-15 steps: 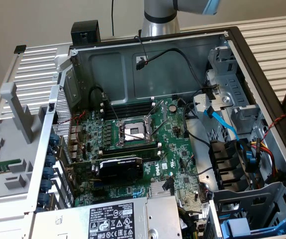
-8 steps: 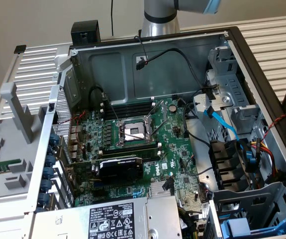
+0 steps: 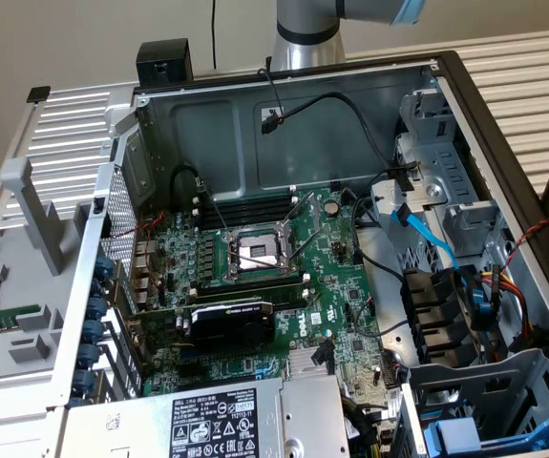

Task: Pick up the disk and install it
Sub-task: 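Pick up the disk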

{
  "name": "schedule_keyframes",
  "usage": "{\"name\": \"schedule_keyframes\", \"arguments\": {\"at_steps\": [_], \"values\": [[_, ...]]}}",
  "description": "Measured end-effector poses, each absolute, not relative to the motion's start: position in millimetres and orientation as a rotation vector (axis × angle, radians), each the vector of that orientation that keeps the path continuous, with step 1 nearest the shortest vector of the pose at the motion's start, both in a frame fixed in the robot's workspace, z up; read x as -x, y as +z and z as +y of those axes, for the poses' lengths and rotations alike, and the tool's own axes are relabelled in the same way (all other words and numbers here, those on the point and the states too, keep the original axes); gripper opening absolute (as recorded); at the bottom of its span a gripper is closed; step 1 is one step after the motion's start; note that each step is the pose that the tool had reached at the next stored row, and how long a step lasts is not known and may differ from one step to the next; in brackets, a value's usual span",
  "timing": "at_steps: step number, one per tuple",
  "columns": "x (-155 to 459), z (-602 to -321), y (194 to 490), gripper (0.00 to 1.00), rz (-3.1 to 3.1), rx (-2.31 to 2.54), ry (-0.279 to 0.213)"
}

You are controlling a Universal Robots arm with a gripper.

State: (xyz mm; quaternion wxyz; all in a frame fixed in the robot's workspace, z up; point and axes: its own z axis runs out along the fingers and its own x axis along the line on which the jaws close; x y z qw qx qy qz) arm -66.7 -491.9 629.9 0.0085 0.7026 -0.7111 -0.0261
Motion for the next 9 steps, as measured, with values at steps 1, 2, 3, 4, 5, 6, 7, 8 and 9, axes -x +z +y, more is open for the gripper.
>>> {"name": "schedule_keyframes", "arguments": {"at_steps": [1, 2, 3, 4, 5, 6, 7, 8, 9], "values": [[65.5, -494.4, 629.7, 0.37, -2.222, -2.195, -0.082], [64.5, -496.6, 629.4, 0.37, -2.222, -2.196, -0.082], [63.4, -498.9, 629.0, 0.37, -2.222, -2.196, -0.083], [62.3, -501.2, 628.6, 0.37, -2.223, -2.196, -0.083], [61.0, -503.6, 628.3, 0.37, -2.223, -2.196, -0.083], [59.8, -505.9, 627.8, 0.37, -2.223, -2.196, -0.083], [58.5, -508.1, 627.4, 0.37, -2.223, -2.196, -0.083], [57.1, -510.3, 626.9, 0.37, -2.223, -2.196, -0.084], [55.9, -512.3, 626.4, 0.37, -2.223, -2.196, -0.084]]}}
